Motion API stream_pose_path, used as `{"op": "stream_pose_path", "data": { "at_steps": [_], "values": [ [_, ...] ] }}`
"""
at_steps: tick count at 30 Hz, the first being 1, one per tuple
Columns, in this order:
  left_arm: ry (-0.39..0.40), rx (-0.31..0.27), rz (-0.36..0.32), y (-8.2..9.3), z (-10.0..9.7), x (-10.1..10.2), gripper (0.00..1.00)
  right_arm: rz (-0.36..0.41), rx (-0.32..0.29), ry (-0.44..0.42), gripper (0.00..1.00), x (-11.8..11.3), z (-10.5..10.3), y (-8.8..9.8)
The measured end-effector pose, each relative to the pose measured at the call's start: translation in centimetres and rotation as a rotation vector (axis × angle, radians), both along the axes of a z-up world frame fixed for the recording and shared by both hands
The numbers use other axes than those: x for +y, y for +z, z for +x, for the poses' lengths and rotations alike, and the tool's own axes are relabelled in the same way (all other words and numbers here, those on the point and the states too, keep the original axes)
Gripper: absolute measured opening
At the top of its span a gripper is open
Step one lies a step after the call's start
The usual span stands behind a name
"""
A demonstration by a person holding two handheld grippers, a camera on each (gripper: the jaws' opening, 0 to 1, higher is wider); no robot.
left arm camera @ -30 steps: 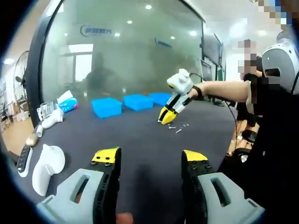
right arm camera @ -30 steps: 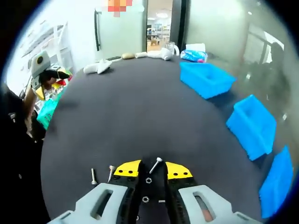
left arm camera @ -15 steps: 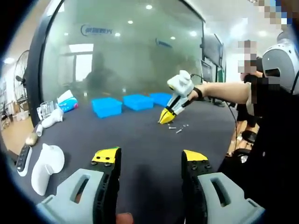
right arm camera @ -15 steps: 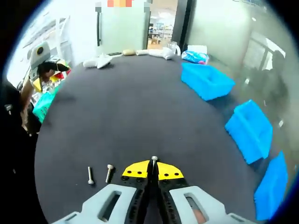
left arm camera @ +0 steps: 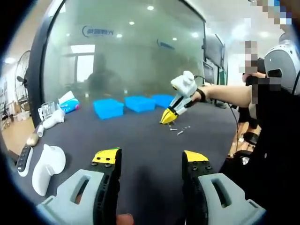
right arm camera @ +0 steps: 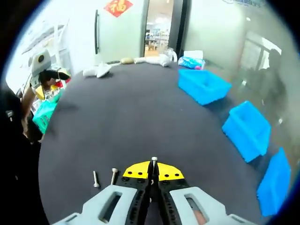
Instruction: Sort the screws, nuts, and washers into the corresponding bins
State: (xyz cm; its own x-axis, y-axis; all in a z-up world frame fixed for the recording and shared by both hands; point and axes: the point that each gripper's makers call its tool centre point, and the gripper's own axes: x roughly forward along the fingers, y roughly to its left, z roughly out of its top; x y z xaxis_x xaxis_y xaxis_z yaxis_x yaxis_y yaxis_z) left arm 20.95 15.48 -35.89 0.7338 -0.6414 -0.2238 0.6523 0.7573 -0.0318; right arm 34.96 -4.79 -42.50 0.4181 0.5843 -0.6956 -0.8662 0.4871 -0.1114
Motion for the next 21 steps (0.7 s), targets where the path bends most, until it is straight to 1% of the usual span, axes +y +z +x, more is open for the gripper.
{"op": "stream_pose_path", "data": {
  "at_steps": [3,5,9,13,16,19,21],
  "values": [
    [0.003,-0.003,0.0,0.1,0.1,0.0,0.5,0.039,-0.021,-0.015,0.01,-0.3,-0.3,1.0],
    [0.008,-0.005,-0.003,0.2,0.2,0.1,0.5,0.085,-0.04,-0.035,0.01,-0.6,-0.5,2.0],
    [0.016,-0.01,-0.011,0.4,0.3,0.2,0.5,0.16,-0.082,-0.067,0.01,-1.6,-1.5,4.0],
    [0.019,-0.015,-0.014,0.7,0.5,0.1,0.5,0.217,-0.117,-0.096,0.01,-2.8,-2.5,5.5],
    [0.016,-0.023,-0.014,0.9,0.5,-0.2,0.5,0.297,-0.119,-0.133,0.01,-3.9,-3.4,6.6],
    [0.014,-0.034,-0.017,1.3,0.5,-0.4,0.5,0.329,-0.16,-0.151,0.01,-5.2,-4.3,7.5],
    [0.017,-0.037,-0.021,1.5,0.6,-0.5,0.5,0.371,-0.196,-0.168,0.01,-5.8,-4.9,8.4]
  ]
}}
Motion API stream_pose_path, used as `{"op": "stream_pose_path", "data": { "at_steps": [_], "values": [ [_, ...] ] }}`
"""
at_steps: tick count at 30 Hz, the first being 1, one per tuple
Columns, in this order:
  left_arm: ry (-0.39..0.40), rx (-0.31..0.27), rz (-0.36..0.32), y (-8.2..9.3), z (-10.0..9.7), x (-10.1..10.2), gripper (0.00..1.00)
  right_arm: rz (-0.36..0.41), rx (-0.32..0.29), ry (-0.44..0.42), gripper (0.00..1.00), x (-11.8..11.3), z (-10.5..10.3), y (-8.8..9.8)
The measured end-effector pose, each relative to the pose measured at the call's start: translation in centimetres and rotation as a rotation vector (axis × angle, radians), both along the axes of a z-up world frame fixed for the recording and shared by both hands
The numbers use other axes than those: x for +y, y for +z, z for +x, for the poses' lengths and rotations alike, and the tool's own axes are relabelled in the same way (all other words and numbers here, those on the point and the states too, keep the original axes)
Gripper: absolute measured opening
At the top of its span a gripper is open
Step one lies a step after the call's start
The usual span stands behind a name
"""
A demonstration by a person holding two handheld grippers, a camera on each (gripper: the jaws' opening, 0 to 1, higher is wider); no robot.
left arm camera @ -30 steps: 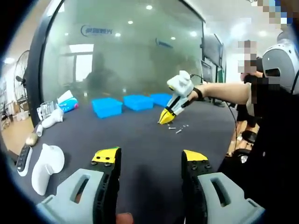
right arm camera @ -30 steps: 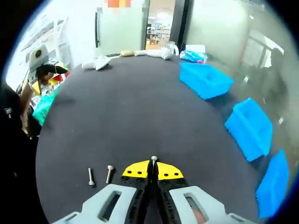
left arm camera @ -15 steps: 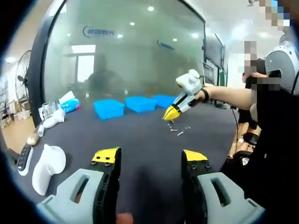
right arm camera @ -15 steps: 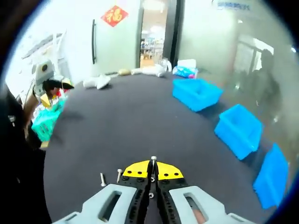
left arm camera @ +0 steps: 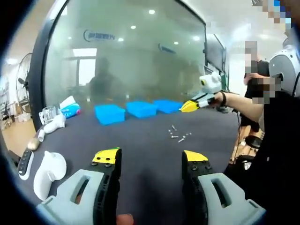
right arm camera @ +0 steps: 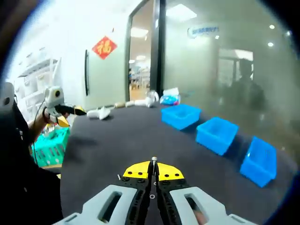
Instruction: Sort the screws, nuts, and washers into the corresponding bins
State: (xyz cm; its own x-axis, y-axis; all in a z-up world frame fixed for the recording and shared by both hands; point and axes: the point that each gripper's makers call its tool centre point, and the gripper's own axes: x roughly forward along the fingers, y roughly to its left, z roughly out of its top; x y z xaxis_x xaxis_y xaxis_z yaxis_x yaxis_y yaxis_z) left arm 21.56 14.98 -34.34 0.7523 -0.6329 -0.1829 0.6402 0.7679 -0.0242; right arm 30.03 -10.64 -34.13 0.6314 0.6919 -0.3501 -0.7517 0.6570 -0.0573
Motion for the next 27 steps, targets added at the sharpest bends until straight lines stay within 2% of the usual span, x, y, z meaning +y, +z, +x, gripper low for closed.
{"op": "stream_pose_path", "data": {
  "at_steps": [9,16,23,27],
  "values": [
    [0.007,-0.011,-0.007,0.6,0.3,-0.2,0.5,0.051,-0.119,-0.064,0.01,-3.3,-3.5,1.8],
    [-0.005,-0.019,0.0,0.9,0.3,-0.9,0.5,0.09,-0.15,-0.141,0.01,-5.4,-5.9,1.8],
    [-0.022,-0.028,0.007,1.2,0.2,-1.5,0.5,0.141,-0.205,-0.272,0.01,-8.7,-6.4,2.4],
    [-0.029,-0.029,0.007,1.3,0.1,-1.7,0.5,0.12,-0.245,-0.328,0.01,-10.0,-6.2,2.7]
  ]
}}
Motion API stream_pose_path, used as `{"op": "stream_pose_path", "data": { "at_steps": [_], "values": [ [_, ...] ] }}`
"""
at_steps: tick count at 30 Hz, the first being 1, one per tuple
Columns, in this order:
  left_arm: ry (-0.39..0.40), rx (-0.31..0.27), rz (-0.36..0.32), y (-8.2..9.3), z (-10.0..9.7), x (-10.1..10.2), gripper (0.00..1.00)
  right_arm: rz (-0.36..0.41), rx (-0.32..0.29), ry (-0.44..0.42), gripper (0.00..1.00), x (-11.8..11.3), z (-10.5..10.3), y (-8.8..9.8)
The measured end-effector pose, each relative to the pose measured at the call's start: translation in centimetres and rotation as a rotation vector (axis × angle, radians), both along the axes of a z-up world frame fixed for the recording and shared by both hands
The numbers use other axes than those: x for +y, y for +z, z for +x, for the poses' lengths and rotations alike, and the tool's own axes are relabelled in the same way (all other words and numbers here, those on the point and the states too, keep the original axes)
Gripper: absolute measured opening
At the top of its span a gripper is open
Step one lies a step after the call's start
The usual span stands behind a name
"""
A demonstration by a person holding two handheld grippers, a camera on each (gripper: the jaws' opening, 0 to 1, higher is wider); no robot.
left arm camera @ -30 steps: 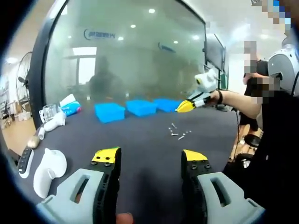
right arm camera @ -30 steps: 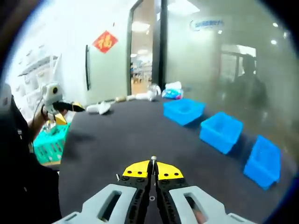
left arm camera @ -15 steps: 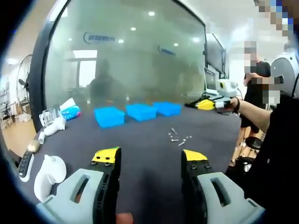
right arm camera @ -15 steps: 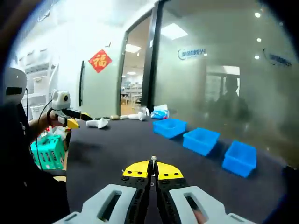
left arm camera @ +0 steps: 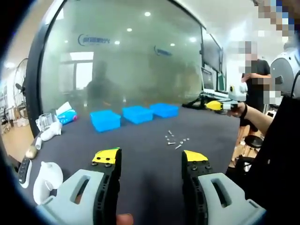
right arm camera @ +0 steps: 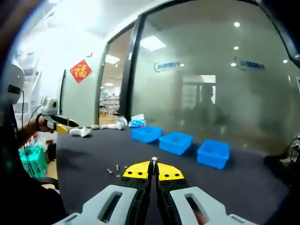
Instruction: Sort the screws, nuts, and washers into the corresponding bins
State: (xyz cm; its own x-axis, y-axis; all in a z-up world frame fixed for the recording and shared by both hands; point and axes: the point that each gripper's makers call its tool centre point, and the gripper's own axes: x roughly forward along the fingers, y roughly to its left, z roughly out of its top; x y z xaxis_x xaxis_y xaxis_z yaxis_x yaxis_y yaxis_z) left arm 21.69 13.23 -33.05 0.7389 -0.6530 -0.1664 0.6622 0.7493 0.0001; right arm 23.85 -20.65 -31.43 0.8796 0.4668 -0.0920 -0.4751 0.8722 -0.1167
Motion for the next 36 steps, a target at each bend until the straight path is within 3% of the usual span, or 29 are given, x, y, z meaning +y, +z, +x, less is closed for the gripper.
{"op": "stream_pose_path", "data": {
  "at_steps": [9,19,25,36],
  "values": [
    [-0.006,-0.002,0.005,0.1,0.0,-0.2,0.5,0.025,-0.031,-0.083,0.01,-2.3,1.0,0.5],
    [-0.005,-0.004,0.006,0.0,0.0,-0.1,0.5,0.019,-0.056,-0.179,0.01,-5.1,3.8,1.3],
    [-0.007,0.001,0.007,-0.3,-0.1,-0.1,0.5,0.013,-0.066,-0.183,0.01,-5.3,6.9,2.7],
    [0.002,0.007,0.001,-0.7,0.1,0.2,0.5,0.016,-0.06,-0.225,0.01,-7.2,14.9,3.7]
  ]
}}
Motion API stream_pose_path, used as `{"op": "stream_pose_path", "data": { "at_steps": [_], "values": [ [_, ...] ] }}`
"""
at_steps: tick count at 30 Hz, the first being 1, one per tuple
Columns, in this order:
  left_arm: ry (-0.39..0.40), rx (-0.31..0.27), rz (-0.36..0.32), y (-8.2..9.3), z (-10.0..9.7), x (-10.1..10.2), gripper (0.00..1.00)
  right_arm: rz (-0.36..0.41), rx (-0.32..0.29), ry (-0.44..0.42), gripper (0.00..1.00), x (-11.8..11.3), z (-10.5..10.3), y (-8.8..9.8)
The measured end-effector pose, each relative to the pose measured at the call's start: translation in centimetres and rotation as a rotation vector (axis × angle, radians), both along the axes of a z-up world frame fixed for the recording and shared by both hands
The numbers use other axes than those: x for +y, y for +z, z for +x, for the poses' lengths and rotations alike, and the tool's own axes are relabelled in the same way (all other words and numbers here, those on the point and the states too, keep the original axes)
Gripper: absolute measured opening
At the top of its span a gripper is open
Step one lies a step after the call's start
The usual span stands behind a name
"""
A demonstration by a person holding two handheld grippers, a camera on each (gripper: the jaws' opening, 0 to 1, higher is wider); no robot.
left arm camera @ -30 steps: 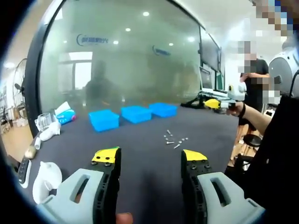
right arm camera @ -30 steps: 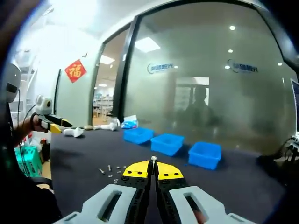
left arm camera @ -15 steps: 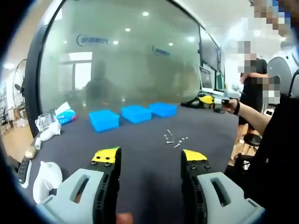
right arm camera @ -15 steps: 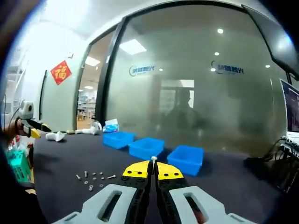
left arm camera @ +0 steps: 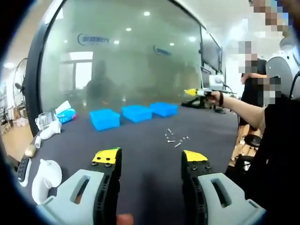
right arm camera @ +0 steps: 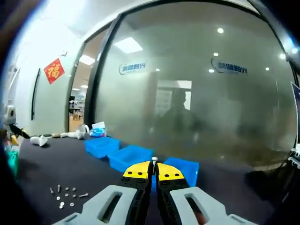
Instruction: Sort the screws, nuts, and washers into the corresponding bins
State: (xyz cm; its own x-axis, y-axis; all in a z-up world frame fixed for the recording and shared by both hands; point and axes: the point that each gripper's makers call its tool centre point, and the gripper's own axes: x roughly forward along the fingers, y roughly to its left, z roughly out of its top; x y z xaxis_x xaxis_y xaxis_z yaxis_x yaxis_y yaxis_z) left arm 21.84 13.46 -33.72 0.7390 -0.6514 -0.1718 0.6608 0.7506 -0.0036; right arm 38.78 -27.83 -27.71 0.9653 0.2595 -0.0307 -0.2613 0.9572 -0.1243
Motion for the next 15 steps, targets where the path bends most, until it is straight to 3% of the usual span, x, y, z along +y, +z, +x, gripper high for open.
{"op": "stream_pose_path", "data": {
  "at_steps": [10,15],
  "values": [
    [0.013,0.009,-0.002,-0.4,0.2,0.2,0.5,-0.002,0.074,-0.04,0.01,-2.0,7.0,-0.9],
    [0.012,0.011,0.015,-0.4,0.3,0.1,0.5,-0.04,0.095,-0.09,0.01,-2.8,9.4,-2.0]
  ]
}}
